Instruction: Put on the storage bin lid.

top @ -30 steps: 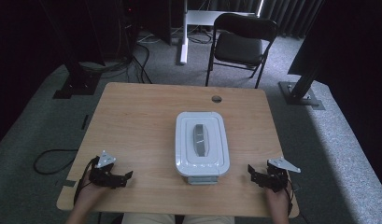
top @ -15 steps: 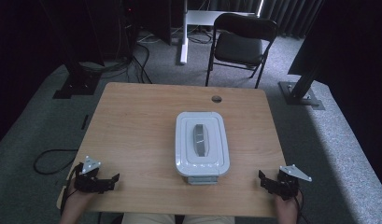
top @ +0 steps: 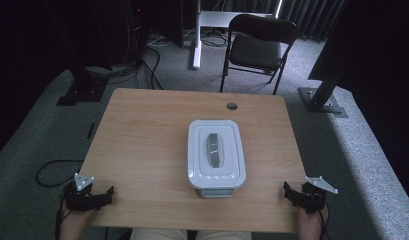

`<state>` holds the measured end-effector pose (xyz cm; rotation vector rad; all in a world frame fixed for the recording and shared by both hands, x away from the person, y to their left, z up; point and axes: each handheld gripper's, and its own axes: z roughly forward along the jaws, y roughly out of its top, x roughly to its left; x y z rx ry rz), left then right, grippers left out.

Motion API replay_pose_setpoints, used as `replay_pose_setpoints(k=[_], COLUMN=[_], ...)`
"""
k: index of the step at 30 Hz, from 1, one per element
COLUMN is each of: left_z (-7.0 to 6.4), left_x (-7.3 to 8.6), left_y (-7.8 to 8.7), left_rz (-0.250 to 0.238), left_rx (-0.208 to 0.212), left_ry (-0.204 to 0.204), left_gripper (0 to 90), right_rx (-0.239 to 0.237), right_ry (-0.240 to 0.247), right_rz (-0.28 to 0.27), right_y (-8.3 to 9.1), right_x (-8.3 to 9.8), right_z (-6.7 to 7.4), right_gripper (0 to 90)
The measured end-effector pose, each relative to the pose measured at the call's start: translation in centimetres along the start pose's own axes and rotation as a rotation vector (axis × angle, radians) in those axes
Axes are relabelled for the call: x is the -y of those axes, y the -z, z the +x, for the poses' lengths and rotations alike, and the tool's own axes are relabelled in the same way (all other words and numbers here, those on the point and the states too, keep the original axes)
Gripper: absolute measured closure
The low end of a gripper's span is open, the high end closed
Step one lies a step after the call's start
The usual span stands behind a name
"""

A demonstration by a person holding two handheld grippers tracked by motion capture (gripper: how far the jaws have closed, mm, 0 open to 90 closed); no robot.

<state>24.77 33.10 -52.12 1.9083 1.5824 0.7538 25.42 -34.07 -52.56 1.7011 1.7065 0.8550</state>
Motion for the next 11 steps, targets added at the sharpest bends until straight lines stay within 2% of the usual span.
replay_pose_setpoints(k=[2,4,9,11], left_z=[0.09,0.11,0.17,0.18], left_x=[0.09,0.17,0.21,0.25], left_y=[-0.1,-0.08,-0.17,-0.18], left_rz=[0.001,-0.01,-0.002,-0.004], left_rx=[-0.023,-0.021,-0.023,-0.02], left_ry=[-0.001,0.012,0.014,0.014], left_gripper=[0.5,0.5,0.5,0.5], right_rx=[0.021,0.032,0.047,0.067], right_ry=[-0.005,-0.011,-0.027,-0.041], right_rz=[0.003,0.006,0.005,0.017], right_y=[-0.14,-0.2,-0.24,-0.38], right_x=[-0.1,-0.15,-0.18,-0.24], right_z=[-0.14,-0.22,-0.37,-0.43], right_gripper=[13.6,13.8,13.8,13.8])
